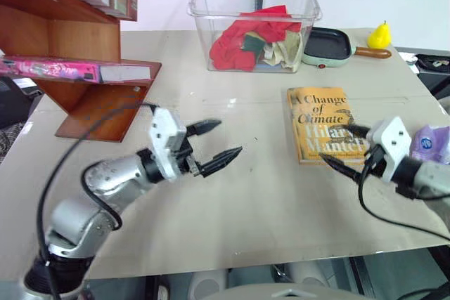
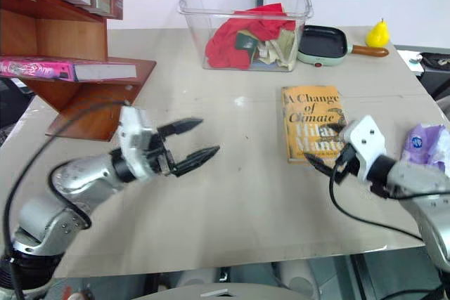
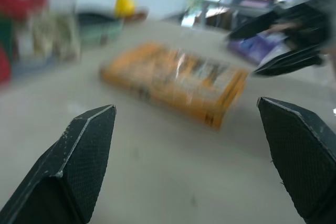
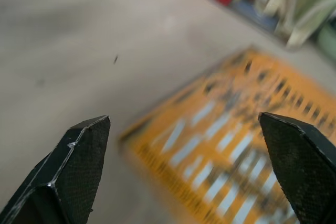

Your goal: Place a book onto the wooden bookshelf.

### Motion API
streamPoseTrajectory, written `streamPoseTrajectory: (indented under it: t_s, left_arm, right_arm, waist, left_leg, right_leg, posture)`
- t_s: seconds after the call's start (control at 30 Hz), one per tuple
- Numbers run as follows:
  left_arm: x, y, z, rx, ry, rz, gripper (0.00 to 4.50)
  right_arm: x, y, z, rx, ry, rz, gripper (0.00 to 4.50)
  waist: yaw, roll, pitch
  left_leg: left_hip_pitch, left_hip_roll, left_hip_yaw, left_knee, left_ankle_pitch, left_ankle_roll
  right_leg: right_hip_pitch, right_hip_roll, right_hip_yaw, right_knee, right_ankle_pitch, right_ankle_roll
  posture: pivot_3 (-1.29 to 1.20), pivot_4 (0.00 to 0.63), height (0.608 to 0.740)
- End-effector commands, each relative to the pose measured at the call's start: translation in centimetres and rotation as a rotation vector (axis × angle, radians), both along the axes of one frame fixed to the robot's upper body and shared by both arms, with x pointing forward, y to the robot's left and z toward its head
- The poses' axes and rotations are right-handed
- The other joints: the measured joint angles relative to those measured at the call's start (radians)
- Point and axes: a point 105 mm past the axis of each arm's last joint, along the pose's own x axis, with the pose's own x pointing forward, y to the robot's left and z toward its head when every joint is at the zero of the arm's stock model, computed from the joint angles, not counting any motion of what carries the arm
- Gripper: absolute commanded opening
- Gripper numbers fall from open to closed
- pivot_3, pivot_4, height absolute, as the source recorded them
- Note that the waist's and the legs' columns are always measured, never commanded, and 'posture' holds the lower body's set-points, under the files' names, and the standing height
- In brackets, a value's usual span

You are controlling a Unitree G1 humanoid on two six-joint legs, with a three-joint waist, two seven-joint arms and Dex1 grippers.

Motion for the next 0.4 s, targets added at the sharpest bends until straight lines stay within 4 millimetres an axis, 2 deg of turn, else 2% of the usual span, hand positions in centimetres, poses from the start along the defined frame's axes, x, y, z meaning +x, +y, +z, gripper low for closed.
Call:
streamPoseTrajectory:
  t_s: [0.03, 0.1, 0.2, 0.3, 0.4]
  left_arm:
    - [-0.1, 2.5, -1.1, 0.026, 0.038, 0.068, 4.44]
    - [-0.6, 4.2, -1.7, 0.053, 0.050, 0.100, 4.44]
    - [-1.2, 5.5, -1.6, 0.061, 0.065, 0.121, 4.44]
    - [-1.9, 6.2, -1.9, 0.095, 0.067, 0.119, 4.44]
    - [-2.0, 6.1, -1.6, 0.095, 0.057, 0.120, 4.44]
  right_arm:
    - [-1.6, -1.3, 0.7, -0.019, -0.041, -0.030, 4.50]
    - [-2.4, -2.6, 0.6, -0.009, -0.031, -0.065, 4.50]
    - [-3.7, -4.1, 0.6, 0.015, -0.016, -0.100, 4.50]
    - [-4.5, -5.1, 0.3, 0.000, 0.001, -0.125, 4.50]
    - [-4.7, -5.5, 0.1, 0.000, 0.006, -0.132, 4.50]
  waist:
    - [-0.002, 0.000, 0.000]
    - [-0.002, 0.000, 0.000]
    - [0.001, 0.000, 0.000]
    - [0.002, 0.000, 0.000]
    - [0.001, 0.000, 0.000]
  left_leg:
    - [0.000, 0.000, 0.000, 0.000, 0.000, 0.000]
    - [0.000, 0.000, 0.002, 0.000, 0.000, 0.000]
    - [0.002, 0.000, 0.002, 0.000, 0.000, 0.000]
    - [0.005, 0.000, 0.002, 0.000, 0.000, 0.000]
    - [0.007, 0.000, 0.002, 0.000, 0.000, 0.000]
  right_leg:
    - [0.000, 0.000, 0.000, -0.001, 0.000, 0.000]
    - [0.000, -0.001, 0.001, -0.001, 0.000, 0.000]
    - [0.001, -0.002, 0.001, -0.002, -0.001, 0.000]
    - [0.004, -0.003, 0.000, -0.002, -0.001, 0.000]
    - [0.005, -0.005, 0.001, -0.002, -0.001, 0.000]
  posture:
    - [0.00, 0.150, 0.740]
    - [0.00, 0.150, 0.740]
    - [0.00, 0.150, 0.740]
    - [0.00, 0.150, 0.740]
    - [0.00, 0.150, 0.740]
